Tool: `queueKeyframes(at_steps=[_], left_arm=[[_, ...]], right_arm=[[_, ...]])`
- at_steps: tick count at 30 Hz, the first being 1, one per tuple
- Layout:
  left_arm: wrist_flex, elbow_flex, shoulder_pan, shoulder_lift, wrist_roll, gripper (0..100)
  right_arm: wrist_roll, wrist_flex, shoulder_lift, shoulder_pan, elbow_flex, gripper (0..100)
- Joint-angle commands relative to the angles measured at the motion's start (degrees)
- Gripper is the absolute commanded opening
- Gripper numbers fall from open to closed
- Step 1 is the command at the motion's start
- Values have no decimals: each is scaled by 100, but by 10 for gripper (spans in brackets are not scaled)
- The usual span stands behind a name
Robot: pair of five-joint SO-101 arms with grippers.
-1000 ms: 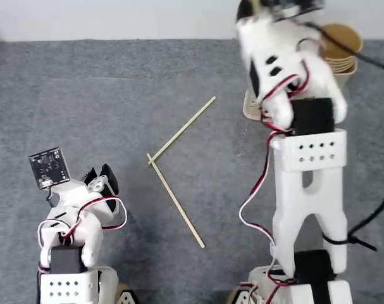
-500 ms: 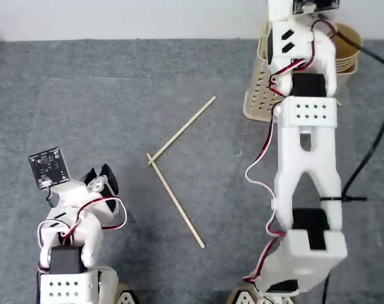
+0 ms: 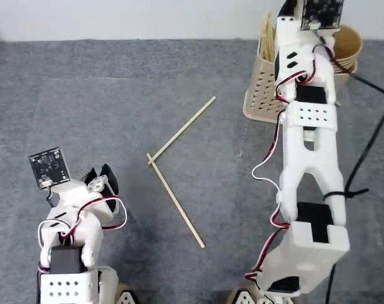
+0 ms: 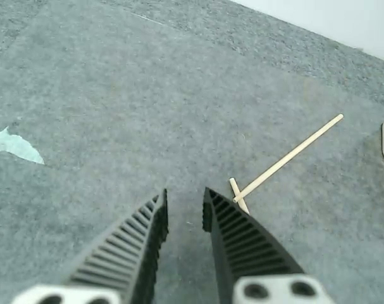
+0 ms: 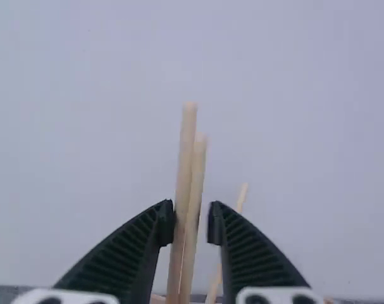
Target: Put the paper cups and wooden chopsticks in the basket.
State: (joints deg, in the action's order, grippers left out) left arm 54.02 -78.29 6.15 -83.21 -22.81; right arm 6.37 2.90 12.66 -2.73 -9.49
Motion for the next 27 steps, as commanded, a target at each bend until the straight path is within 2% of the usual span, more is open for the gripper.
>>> queueKeyframes(at_steps=[1,5,9,14,23,27], left_arm=[[-167,4,18,44,18,91],[-167,4,18,44,18,91],[-167,4,26,44,18,91],[-220,4,167,44,18,91],[-229,-4,167,44,18,91],[-229,-4,167,44,18,91]], right_arm=[[79,-4,-532,101,-44,194],[62,620,-998,251,-62,173],[53,1684,-1613,400,-62,145],[53,3398,-2132,488,-44,2],[44,5947,-2193,787,-35,9],[44,6281,-2079,1270,343,12]])
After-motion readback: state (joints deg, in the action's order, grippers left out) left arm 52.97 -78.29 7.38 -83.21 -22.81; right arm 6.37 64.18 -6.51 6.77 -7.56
